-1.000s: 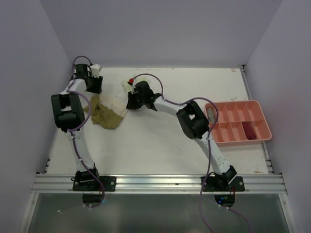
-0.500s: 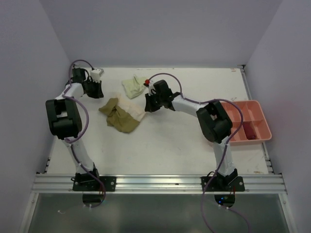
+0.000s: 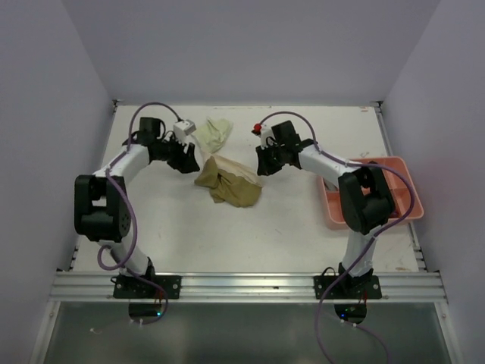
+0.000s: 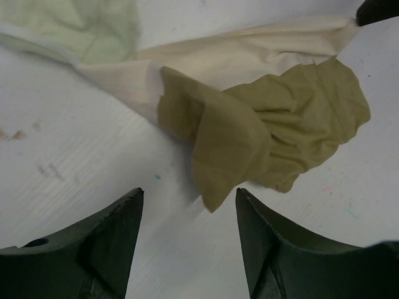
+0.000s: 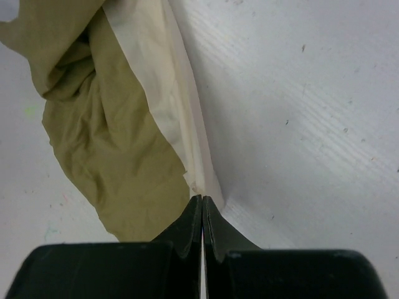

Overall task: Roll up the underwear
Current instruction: Move the underwear to the center of the board

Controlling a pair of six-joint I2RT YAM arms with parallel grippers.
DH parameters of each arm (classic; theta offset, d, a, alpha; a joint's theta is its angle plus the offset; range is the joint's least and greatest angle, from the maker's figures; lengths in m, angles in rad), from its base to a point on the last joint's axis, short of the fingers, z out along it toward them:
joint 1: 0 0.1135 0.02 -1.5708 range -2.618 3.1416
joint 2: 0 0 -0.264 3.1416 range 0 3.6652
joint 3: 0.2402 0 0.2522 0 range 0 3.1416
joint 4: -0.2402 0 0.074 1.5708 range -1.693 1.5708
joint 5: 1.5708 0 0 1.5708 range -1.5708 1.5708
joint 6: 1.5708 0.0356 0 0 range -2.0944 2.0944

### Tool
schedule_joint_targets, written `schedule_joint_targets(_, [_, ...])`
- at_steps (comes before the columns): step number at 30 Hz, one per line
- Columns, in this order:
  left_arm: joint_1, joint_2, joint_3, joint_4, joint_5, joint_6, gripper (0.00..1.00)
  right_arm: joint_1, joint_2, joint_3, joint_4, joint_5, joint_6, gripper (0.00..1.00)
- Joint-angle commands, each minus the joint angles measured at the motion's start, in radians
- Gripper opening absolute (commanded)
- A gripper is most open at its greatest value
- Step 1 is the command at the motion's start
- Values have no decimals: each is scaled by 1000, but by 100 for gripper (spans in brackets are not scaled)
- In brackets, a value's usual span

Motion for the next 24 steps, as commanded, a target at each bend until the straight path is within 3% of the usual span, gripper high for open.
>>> schedule_joint_targets(1, [-91, 51, -6, 60, -44, -48, 65, 2, -32, -18, -41, -37, -38, 0])
schedule_joint_targets(4, [-103, 114, 8, 49, -18, -55, 65, -9, -48, -18, -53, -37, -40, 0])
schedule_joint_targets(7, [-122, 131, -35, 46, 4, -32, 54, -20, -54, -12, -77, -46, -50, 0])
schedule_joint_targets(14, [-132, 122, -98, 3, -33, 11, 0, -34, -68, -9, -117, -57, -69, 0])
schedule_joint_targets(24, [-28, -18, -162, -175, -152, 142, 0, -43, -109, -37, -166, -53, -118, 0])
